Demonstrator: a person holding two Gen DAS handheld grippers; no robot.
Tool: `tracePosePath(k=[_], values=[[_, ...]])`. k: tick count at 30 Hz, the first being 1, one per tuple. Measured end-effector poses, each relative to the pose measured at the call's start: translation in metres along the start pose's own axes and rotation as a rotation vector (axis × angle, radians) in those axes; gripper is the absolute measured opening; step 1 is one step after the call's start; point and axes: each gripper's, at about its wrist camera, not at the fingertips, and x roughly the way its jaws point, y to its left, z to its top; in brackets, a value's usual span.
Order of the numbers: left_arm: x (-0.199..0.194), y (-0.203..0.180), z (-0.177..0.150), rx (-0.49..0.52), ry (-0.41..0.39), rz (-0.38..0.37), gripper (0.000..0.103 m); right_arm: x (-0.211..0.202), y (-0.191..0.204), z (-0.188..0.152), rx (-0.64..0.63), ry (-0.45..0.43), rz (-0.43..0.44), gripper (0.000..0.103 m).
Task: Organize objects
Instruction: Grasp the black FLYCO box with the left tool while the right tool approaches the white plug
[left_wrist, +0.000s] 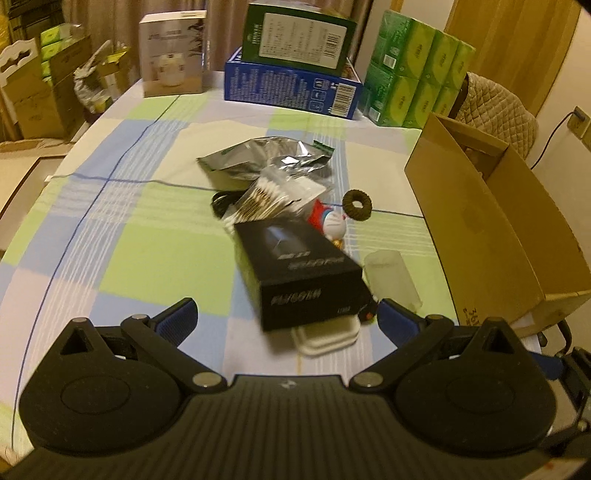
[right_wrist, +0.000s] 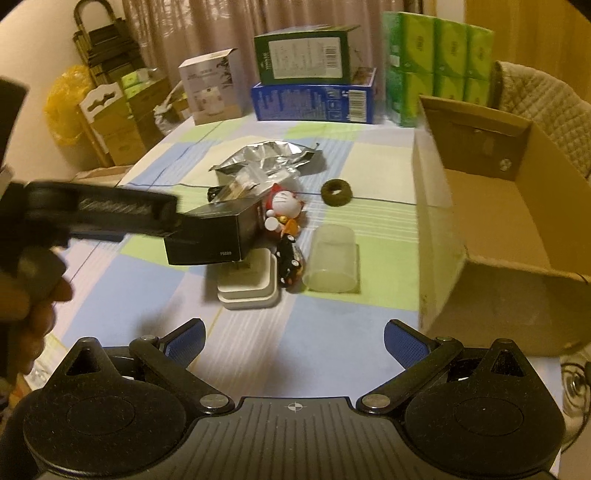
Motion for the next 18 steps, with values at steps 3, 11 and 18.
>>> tracePosePath(k=[3, 11, 18], values=[[0.014, -0.004, 0.008, 0.016, 0.014, -0.009, 0.102, 0.009, -0.002, 0.001, -0.009, 0.0, 0.024, 0.096], [0.044, -0.007, 0.018, 0.048, 0.049, -0.003, 0.09, 0.029, -0.011, 0.013, 0.005, 0.019, 0.016, 0.087], [0.039, 0.004, 0.018, 0.057, 0.048, -0.012, 0.077, 0.038, -0.012, 0.018, -0.001, 0.027, 0.007, 0.087]])
